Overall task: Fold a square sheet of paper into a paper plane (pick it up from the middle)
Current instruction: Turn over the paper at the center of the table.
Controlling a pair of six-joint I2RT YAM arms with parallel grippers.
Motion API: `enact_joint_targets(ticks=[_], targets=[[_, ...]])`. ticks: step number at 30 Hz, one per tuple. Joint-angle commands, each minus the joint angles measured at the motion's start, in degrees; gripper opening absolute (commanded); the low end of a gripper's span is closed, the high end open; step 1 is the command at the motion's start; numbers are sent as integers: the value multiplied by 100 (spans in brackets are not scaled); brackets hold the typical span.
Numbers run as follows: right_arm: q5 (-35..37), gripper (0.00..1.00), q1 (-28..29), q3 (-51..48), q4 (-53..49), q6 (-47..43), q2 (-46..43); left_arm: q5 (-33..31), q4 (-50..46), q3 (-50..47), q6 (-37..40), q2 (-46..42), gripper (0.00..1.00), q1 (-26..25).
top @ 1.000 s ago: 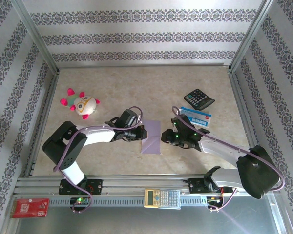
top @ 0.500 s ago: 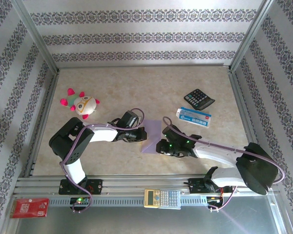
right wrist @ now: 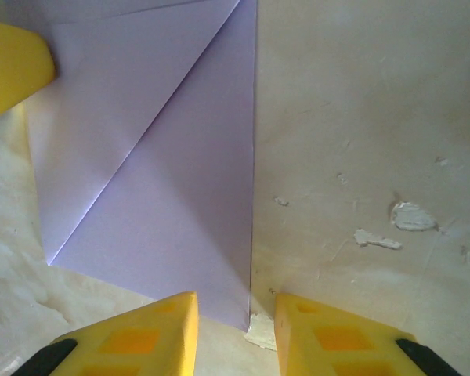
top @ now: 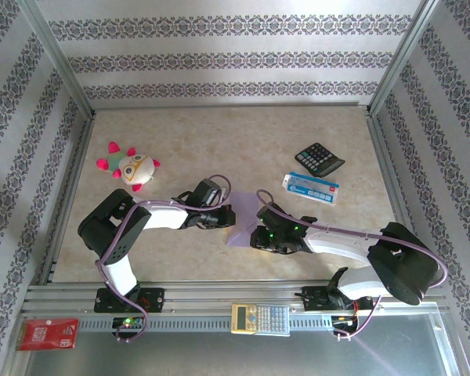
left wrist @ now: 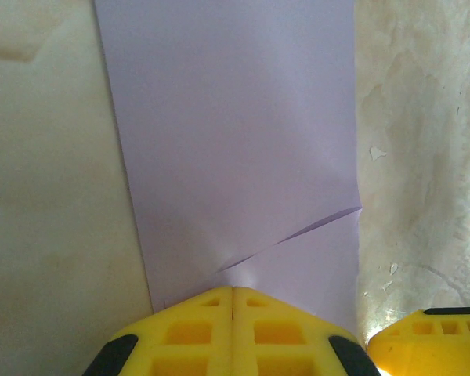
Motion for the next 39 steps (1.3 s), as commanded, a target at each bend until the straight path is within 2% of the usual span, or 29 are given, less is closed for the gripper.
enact_joint_targets(ticks=[1,11,26,39], targets=[[107,30,46,127,321,-72,53,-151,-490,-238,165,142,0,54],[256,29,51,120,111,3,3,-160,-500,-238,160,148,0,54],[-17,29,70,189,568,-39,373,-119,-527,-248,176,213,0,54],[-89,23,57,119,837,-49,231,-90,-508,-274,177,252,0,54]])
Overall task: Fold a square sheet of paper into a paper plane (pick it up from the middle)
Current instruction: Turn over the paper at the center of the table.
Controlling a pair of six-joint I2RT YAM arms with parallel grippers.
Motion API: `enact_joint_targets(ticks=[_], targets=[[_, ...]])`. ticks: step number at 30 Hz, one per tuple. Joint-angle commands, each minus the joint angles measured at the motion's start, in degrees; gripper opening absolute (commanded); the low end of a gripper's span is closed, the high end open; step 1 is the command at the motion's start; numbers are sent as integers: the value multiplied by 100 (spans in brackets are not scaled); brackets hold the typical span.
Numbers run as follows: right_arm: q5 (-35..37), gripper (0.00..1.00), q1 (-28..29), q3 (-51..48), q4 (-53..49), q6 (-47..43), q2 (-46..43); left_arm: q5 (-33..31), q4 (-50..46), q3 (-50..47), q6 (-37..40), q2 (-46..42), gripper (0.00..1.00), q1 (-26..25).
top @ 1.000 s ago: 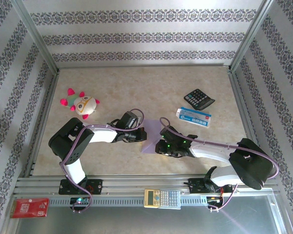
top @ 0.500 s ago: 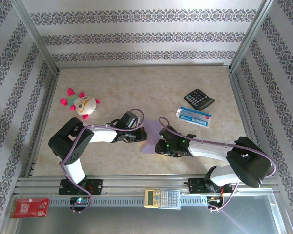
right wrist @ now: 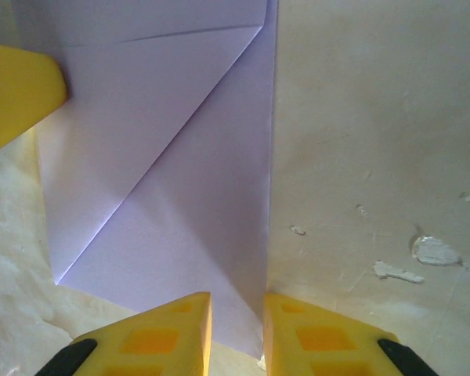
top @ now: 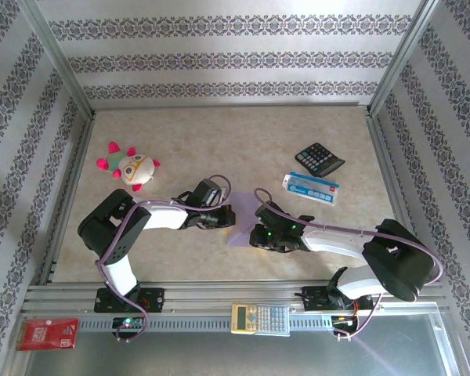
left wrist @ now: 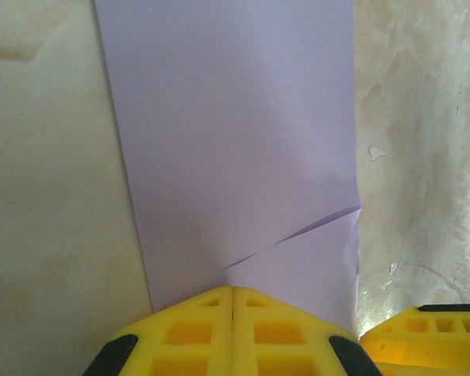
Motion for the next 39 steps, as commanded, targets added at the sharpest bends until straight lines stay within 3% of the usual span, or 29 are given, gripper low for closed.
enact_joint_targets(ticks=[1,12,24,39], targets=[[-122,23,55,29,634,-37,12,-92,-523,-259,172,252,0,53],[-126,25,-15,-92,707,-24,-49,-85,-571,-239,170,252,0,54],[198,28,86,57,20,-70,124,-87,-626,-190,186,279,0,52],[-346,40,-83,1,1267,-197,423,-30,-609,-211,173,302,0,53]])
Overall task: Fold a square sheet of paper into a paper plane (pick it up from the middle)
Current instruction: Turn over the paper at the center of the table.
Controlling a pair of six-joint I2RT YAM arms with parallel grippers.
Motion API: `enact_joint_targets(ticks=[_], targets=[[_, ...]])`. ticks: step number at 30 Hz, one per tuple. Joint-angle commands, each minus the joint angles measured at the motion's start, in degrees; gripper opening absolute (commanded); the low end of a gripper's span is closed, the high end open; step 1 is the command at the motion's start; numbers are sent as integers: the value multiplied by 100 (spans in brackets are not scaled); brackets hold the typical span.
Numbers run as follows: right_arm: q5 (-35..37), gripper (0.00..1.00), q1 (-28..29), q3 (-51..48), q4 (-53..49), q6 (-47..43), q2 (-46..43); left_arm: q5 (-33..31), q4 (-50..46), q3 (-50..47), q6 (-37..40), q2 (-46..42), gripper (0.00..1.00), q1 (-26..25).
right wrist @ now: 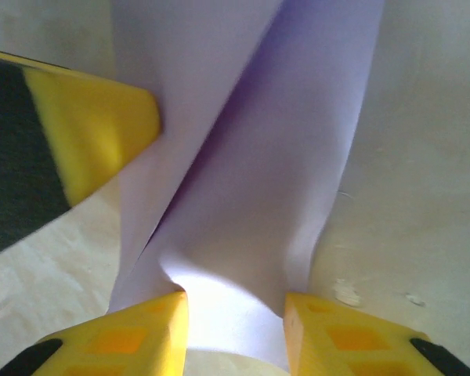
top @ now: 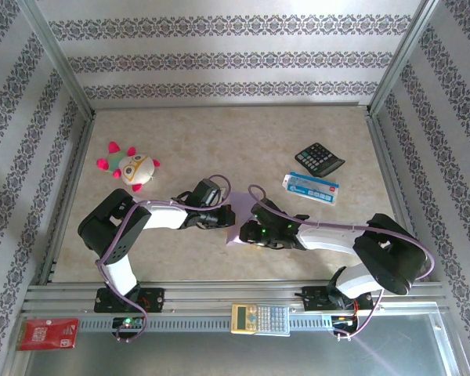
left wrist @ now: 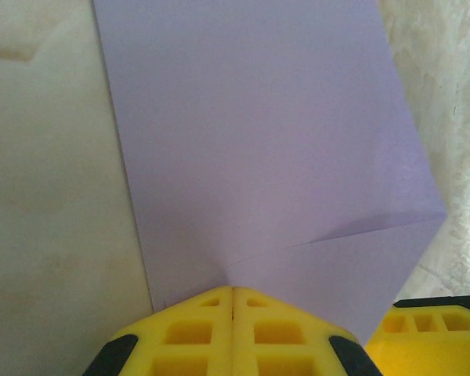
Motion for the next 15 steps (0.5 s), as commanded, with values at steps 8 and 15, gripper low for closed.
enact_joint_targets(ticks=[8,15], targets=[[-295,47,-279,-219,726,-305,-86,-83,-637,-220,170,282,0,25],[-420,51,-367,-522,1108,-162,-337,-96,-674,-200,166,282,0,23]])
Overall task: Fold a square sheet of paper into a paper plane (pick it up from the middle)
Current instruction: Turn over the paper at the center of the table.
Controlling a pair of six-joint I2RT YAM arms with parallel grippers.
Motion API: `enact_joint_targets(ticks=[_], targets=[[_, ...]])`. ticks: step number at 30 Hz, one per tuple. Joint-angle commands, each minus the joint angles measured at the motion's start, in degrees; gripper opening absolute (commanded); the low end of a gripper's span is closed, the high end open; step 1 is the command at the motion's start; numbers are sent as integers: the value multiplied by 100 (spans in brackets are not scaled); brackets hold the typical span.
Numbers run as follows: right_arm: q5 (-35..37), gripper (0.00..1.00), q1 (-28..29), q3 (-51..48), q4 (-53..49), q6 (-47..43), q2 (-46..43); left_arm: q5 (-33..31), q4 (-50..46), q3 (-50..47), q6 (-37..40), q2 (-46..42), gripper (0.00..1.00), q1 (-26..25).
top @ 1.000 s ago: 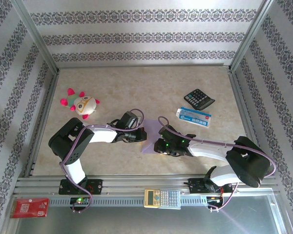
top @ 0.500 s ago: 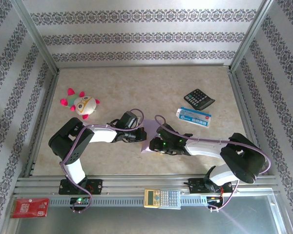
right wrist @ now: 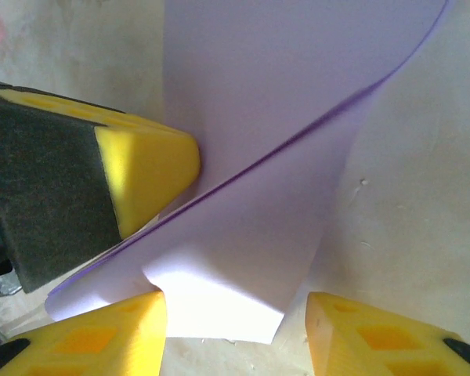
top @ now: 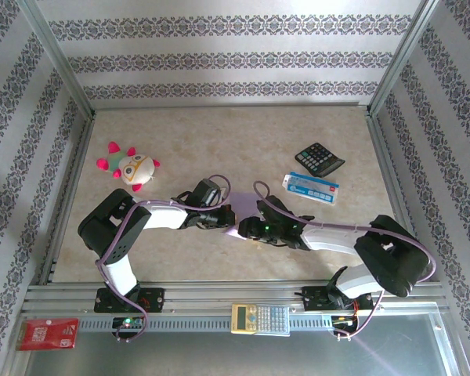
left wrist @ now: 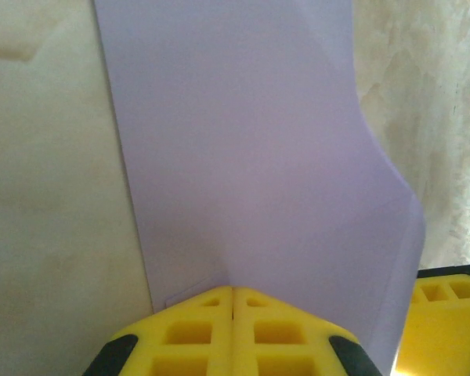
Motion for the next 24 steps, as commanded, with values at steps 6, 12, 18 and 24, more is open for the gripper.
enact_joint_targets(ticks=[6,12,18,24], targets=[[-159,53,-50,-517,745,212,-431,-128,-746,-180,203,280,0,23],[6,51,-42,-814,846,471,-674,-136,-766,-167,203,266,0,19],[144,41,-122,-787,884,683,-502,-144,-843,-143,240,249,0,22],[235,27,-145,-798,979,940,-489,-153,-870,-112,221,239,0,22]])
